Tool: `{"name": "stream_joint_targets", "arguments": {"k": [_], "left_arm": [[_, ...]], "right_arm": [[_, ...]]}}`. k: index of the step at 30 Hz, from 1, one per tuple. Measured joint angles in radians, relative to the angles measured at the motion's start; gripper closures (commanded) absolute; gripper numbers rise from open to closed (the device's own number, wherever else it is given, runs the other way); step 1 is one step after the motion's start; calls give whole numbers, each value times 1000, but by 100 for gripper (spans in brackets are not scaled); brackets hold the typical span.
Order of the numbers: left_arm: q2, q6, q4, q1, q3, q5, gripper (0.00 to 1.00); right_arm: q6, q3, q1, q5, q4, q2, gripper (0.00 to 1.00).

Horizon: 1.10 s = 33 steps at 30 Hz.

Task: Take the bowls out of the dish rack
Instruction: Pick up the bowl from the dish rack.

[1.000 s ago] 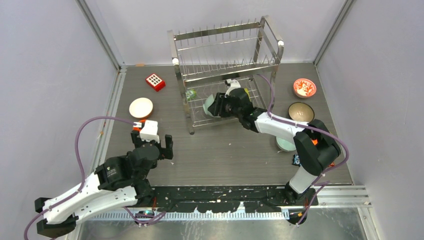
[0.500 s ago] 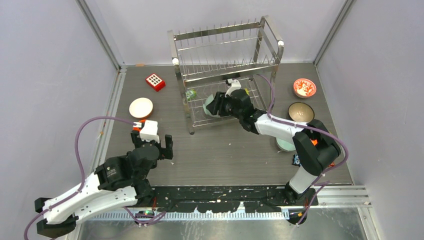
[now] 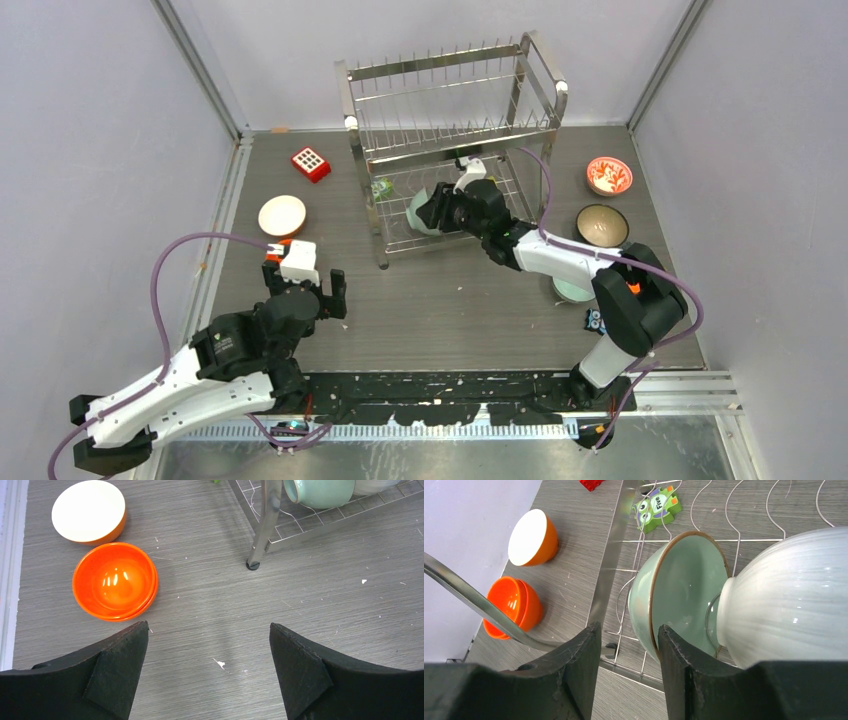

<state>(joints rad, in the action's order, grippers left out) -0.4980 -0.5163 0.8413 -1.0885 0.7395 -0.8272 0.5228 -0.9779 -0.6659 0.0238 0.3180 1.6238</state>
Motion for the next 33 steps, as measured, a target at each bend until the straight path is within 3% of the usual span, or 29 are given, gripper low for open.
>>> {"name": "stream_joint_targets", "arguments": {"k": [7, 16, 24, 33], "left_arm": [[1, 1, -1, 0, 0, 2, 8], [0, 1, -2, 0, 0, 2, 8], [0, 1, -2, 0, 0, 2, 8], [1, 0, -3, 0, 0, 2, 8]], "right_arm": [[4, 0, 0, -11, 1, 2, 65], [19, -21, 2, -4, 1, 47, 61], [32, -28, 5, -3, -3, 68, 75], [49, -30, 15, 20, 37, 77, 98]]}}
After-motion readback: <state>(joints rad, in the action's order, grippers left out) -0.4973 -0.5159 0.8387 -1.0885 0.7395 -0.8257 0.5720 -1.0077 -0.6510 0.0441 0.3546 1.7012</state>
